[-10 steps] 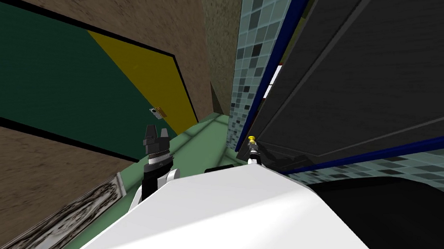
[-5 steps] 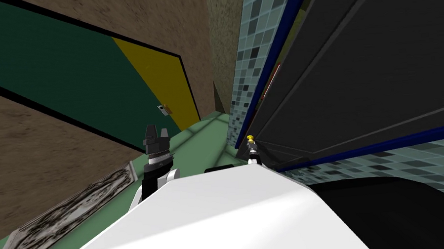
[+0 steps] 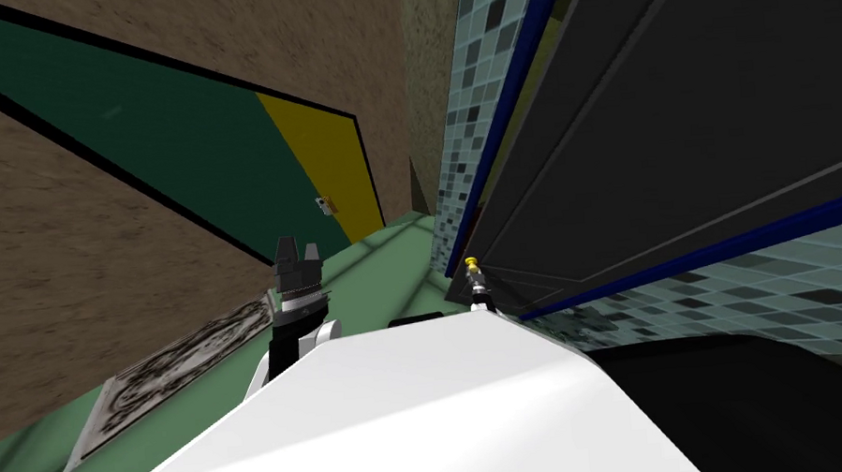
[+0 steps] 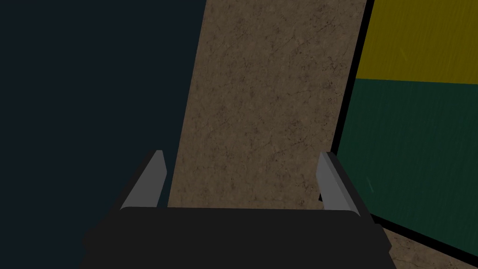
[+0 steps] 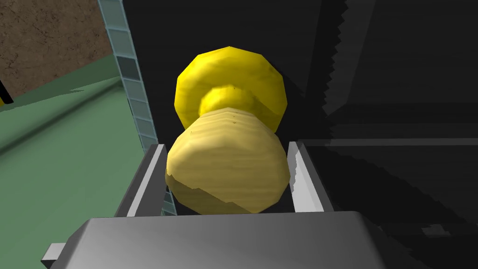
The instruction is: Pull the door open
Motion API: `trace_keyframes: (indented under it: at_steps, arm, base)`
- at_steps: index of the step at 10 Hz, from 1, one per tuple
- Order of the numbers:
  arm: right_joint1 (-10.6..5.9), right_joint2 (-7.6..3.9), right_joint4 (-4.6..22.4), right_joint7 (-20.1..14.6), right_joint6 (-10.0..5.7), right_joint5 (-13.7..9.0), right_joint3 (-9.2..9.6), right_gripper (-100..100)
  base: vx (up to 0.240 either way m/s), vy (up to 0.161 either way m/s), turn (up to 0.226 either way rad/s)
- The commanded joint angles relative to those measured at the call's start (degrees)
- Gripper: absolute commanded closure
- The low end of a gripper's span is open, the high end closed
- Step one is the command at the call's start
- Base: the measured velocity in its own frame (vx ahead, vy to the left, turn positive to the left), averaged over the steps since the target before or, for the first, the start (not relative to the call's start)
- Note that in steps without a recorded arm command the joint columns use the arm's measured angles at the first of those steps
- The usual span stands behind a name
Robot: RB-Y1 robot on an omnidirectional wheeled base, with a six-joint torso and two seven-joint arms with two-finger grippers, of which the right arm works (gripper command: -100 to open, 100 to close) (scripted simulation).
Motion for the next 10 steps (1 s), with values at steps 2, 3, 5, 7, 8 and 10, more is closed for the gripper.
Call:
trace_keyframes:
  at_steps: [2, 3, 5, 7, 8, 10]
  arm:
    - [0.78, -1.17, -0.6, -1.7, -0.65, 0.8, 1.55, 100]
    - [1.13, -1.68, -0.9, -2.4, -0.94, 1.1, 2.24, 100]
    - [2.04, -3.03, -1.6, -4.3, -1.69, 2.0, 4.03, 100]
    - [2.82, -4.19, -2.2, -5.9, -2.33, 2.7, 5.57, 100]
    - [2.58, -3.90, -2.0, -5.3, -1.93, 2.5, 5.10, 100]
    - [3.83, -5.23, -2.4, -7.3, -3.29, 3.4, 6.95, 100]
  base:
    - [-0.203, -0.002, 0.100]
    - [-0.250, 0.002, 0.079]
    - [-0.251, -0.028, 0.117]
    - [-0.260, -0.031, 0.093]
    - [-0.120, -0.002, 0.020]
    - [-0.201, -0.044, 0.121]
